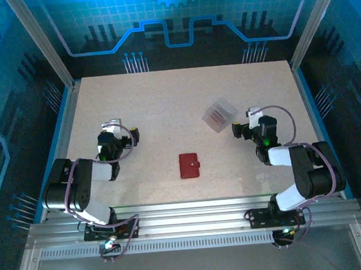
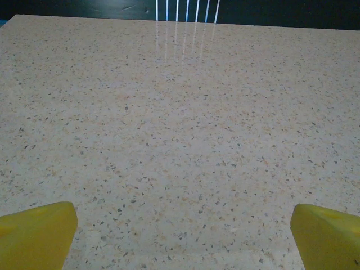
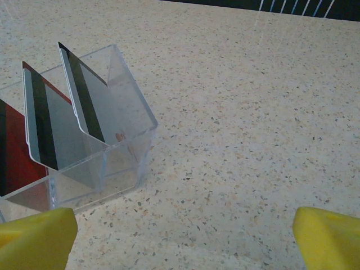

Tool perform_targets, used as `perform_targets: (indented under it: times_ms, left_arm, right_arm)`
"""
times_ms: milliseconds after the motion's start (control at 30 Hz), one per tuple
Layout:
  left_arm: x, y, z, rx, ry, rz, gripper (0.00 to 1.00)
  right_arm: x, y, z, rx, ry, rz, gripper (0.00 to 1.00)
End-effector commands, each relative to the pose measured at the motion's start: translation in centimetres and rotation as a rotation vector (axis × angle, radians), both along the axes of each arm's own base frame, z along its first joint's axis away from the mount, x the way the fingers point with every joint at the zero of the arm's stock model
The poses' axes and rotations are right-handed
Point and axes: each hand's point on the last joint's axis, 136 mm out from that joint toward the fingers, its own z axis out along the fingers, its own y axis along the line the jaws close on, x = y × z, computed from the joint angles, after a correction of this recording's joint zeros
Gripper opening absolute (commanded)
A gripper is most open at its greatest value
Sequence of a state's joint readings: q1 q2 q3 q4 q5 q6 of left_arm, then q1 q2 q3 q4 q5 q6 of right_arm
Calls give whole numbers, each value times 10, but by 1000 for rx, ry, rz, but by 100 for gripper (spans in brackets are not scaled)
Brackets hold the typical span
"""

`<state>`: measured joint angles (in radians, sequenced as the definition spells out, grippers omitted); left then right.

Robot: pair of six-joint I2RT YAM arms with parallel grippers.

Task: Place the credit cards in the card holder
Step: Open the button on the card holder.

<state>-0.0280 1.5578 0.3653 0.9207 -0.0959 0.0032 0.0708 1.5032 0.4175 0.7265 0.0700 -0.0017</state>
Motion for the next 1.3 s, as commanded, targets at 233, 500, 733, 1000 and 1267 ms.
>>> perform_targets:
  times_ms: [233,500,733,1000,1267]
  left_arm:
    - [5,0,9,8,-24,-15,99]
    - [5,0,10,7,-25,-16,99]
    - [6,0,10,6,-26,-16,99]
    - [4,17,10,1,-33,76,99]
    - [-1,20,23,0,-56,100,99]
  right_arm:
    - [7,-2,11,1,-36,1,100]
    - [8,-2,11,1,-37,1,100]
    - [7,-1,11,1,-36,2,100]
    - [7,-2,11,3,-36,0,100]
    - [7,-20,18,-2,-41,-115,100]
